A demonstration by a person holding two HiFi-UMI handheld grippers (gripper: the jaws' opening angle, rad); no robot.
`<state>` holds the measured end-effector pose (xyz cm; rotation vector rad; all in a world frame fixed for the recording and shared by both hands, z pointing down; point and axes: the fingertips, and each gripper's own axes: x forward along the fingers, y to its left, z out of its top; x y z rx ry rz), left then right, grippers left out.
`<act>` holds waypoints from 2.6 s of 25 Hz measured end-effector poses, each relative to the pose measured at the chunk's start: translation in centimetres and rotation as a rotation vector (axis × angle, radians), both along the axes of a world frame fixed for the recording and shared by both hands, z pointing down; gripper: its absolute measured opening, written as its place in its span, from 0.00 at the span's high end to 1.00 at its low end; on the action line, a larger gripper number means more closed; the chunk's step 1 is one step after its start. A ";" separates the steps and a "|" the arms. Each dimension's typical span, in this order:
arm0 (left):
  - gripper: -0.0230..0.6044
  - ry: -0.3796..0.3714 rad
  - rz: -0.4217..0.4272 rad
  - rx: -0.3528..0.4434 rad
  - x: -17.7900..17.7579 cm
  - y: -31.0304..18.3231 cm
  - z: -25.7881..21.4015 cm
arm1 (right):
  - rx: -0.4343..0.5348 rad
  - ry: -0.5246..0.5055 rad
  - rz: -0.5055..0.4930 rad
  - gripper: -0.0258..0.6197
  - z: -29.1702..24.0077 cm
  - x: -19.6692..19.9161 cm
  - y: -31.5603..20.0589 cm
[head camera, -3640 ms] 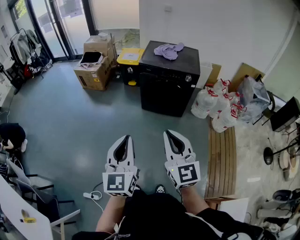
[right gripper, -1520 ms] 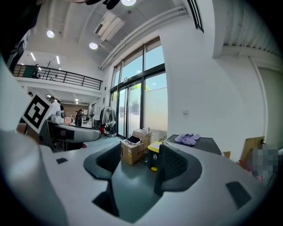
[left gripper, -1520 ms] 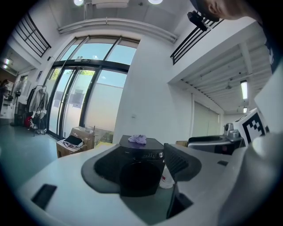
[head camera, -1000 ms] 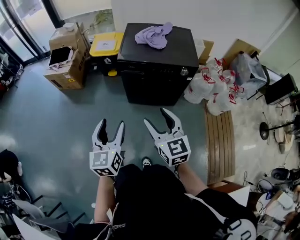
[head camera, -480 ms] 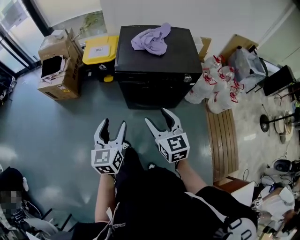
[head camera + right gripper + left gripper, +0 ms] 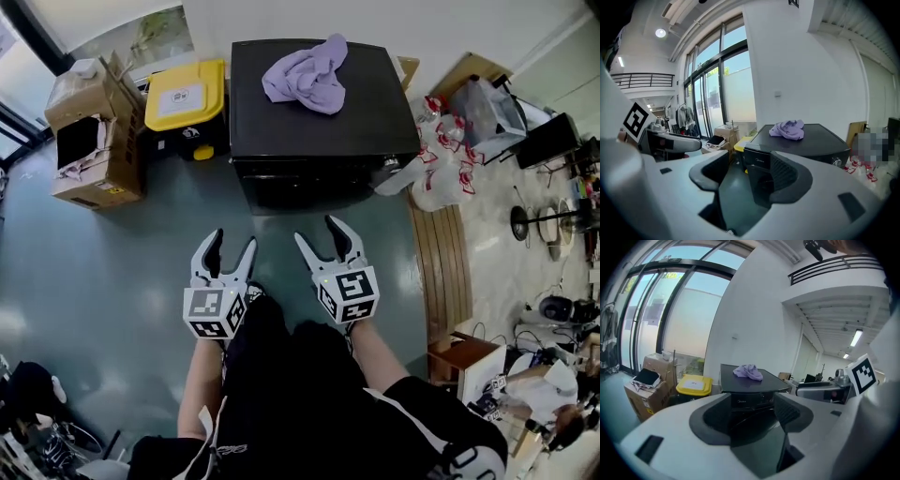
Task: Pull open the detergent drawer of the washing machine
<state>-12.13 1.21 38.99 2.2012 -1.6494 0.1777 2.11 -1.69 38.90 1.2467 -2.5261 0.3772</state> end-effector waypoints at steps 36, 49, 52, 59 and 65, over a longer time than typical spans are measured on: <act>0.51 -0.005 0.008 -0.114 -3.0 -20.4 17.4 | -0.171 0.084 0.043 0.53 17.9 -2.4 -19.0; 0.51 0.015 0.010 -0.122 -3.2 -22.2 18.3 | -0.194 0.074 0.088 0.54 18.6 -3.0 -20.6; 0.51 0.026 0.015 -0.121 -3.1 -22.7 18.1 | -0.195 0.073 0.098 0.55 18.5 -3.0 -20.9; 0.51 0.033 0.011 -0.105 -2.9 -23.0 18.0 | -0.177 0.087 0.136 0.63 18.6 -2.5 -21.3; 0.51 0.050 0.022 -0.085 -2.9 -23.1 18.0 | -0.152 0.131 0.121 0.65 18.7 -2.5 -21.4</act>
